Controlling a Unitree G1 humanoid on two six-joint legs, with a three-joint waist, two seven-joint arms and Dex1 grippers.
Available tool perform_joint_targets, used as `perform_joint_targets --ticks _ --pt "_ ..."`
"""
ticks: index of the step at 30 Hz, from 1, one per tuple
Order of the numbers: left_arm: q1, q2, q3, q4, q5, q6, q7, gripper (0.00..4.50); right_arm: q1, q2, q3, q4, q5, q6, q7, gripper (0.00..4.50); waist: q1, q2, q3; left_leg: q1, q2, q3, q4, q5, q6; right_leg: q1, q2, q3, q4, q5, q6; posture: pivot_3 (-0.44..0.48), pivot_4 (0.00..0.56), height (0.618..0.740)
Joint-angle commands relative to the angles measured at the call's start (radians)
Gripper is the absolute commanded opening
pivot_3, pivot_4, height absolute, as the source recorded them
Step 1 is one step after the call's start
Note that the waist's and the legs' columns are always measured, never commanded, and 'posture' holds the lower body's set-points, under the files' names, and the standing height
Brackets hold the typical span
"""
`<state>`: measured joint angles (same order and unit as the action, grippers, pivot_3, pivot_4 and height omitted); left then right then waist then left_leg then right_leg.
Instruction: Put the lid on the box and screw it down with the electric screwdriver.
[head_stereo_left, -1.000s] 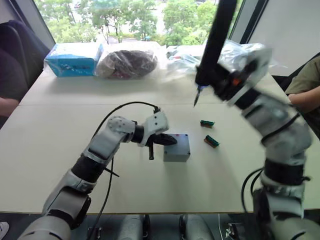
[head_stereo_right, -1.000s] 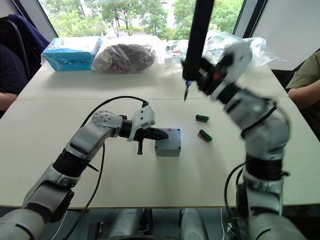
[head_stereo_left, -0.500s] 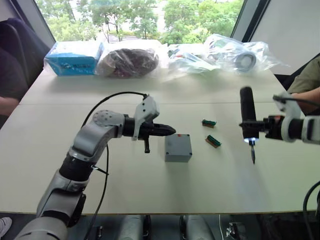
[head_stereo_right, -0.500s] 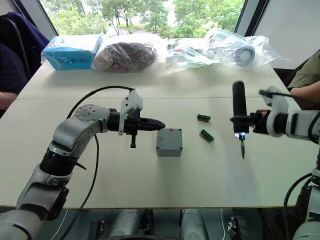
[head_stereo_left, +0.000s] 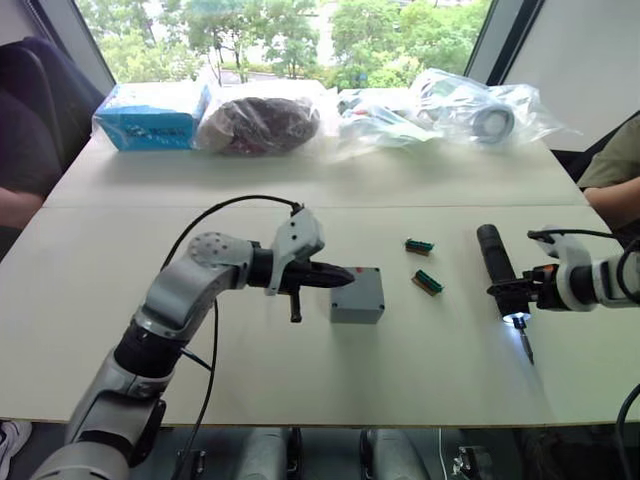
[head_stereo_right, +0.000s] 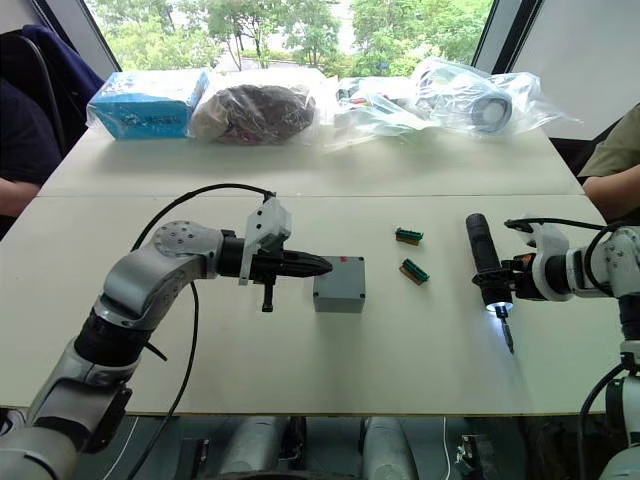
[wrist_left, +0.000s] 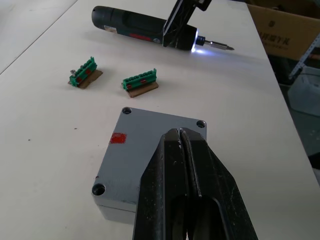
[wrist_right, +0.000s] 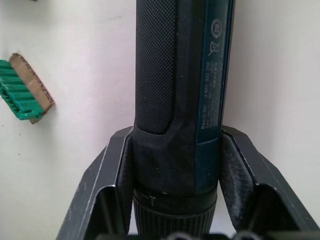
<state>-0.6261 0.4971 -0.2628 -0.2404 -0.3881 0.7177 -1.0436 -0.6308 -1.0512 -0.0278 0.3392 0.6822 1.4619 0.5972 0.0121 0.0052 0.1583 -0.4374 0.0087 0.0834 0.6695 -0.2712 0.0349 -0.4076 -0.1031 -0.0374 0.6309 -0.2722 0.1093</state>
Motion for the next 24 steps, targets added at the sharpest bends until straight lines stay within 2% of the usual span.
perform_joint_targets --ticks 1,5,11,16,18,21,24 --pt "-0.009 0.007 0.025 -0.021 -0.016 -0.008 0.01 0.0 -0.034 -0.024 0.001 0.006 -0.041 -0.026 0.044 3.0 0.0 0.0 0.0 0.0 0.0 0.0 0.0 0.0 0.0 0.0 0.0 0.0 0.0 0.0 0.0 0.0 0.15 0.74" --pt "-0.015 0.024 0.064 -0.001 -0.031 -0.011 0.009 0.0 -0.038 -0.023 0.002 0.005 -0.077 -0.039 0.058 4.46 0.0 0.0 0.0 0.0 0.0 0.0 0.0 0.001 -0.001 0.0 0.0 0.0 0.0 0.0 0.0 0.0 0.15 0.74" --pt "-0.031 0.08 0.18 0.065 -0.073 -0.006 0.008 0.0 -0.086 -0.054 -0.034 -0.044 -0.107 -0.118 0.108 4.46 -0.001 0.0 0.0 0.0 0.0 0.0 0.0 0.003 -0.005 0.0 0.0 0.0 0.0 0.0 0.0 0.0 0.15 0.74" --pt "-0.03 0.146 0.237 0.138 -0.071 -0.019 0.0 0.0 -0.143 -0.06 -0.151 -0.228 0.017 -0.119 0.22 4.46 -0.005 0.0 0.0 0.0 0.001 0.0 0.0 0.003 -0.005 -0.001 0.001 0.0 0.0 0.0 0.0 0.0 0.15 0.74" --pt "-0.025 0.155 0.214 0.157 -0.051 -0.031 -0.006 0.0 -0.083 -0.039 -0.173 -0.383 0.069 -0.125 0.249 4.46 0.0 -0.001 0.0 0.0 0.002 0.0 0.0 0.003 -0.005 -0.001 0.002 0.0 0.0 0.0 0.0 0.0 0.15 0.74" --pt "-0.009 0.175 0.123 0.171 0.026 -0.08 -0.024 0.0 0.014 0.025 -0.186 -0.584 0.132 -0.148 0.259 4.46 0.001 -0.006 0.0 0.0 0.002 -0.002 0.0 0.003 -0.005 0.001 0.002 -0.002 0.0 0.0 0.0 0.0 0.15 0.74" --pt "-0.001 0.168 0.028 0.189 0.104 -0.14 -0.03 0.0 0.154 0.051 -0.086 -0.769 0.088 -0.259 0.261 4.46 0.005 -0.006 0.0 0.0 0.001 -0.002 0.002 0.002 -0.004 0.002 0.001 -0.002 0.001 0.0 0.0 0.0 0.15 0.74"
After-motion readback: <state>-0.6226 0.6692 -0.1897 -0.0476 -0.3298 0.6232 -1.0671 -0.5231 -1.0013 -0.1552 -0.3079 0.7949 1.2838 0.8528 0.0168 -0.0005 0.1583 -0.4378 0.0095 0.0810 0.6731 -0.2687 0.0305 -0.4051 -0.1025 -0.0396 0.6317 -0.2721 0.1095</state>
